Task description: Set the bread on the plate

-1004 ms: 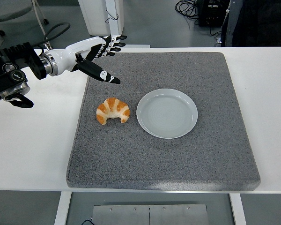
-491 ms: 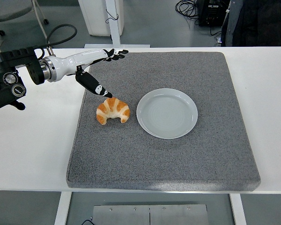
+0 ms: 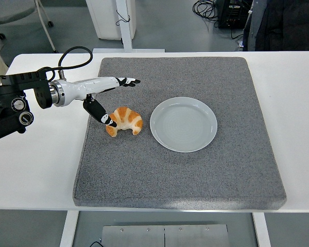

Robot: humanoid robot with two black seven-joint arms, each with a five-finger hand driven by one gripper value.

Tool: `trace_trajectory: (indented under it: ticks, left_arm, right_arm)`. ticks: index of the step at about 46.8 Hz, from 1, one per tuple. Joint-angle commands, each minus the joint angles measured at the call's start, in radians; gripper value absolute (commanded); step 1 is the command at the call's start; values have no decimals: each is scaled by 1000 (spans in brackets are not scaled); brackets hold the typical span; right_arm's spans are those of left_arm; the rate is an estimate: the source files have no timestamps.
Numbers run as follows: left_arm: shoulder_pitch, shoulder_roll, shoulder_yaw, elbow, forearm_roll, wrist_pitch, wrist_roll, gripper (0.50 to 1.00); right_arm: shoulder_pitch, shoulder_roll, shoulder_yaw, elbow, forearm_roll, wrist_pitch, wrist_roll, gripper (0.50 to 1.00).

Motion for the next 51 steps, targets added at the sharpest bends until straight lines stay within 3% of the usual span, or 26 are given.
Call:
trace_trajectory:
  ticks: [1, 17, 31, 51]
  left_arm:
    - [12, -6, 0, 2, 5, 11, 0, 992]
    - [59, -17, 0, 14, 68, 80, -1, 992]
    - [93, -67, 0, 58, 129, 143, -11, 992]
    - [110, -133, 2, 126, 143, 175, -29, 989]
  right_arm:
    - [-1, 0, 0, 0, 0, 0, 0, 1000]
    - [-1, 0, 0, 0, 0, 0, 0, 1000]
    - [-1, 0, 0, 0, 0, 0, 0, 1000]
    - [-1, 0, 0, 0, 0, 0, 0, 1000]
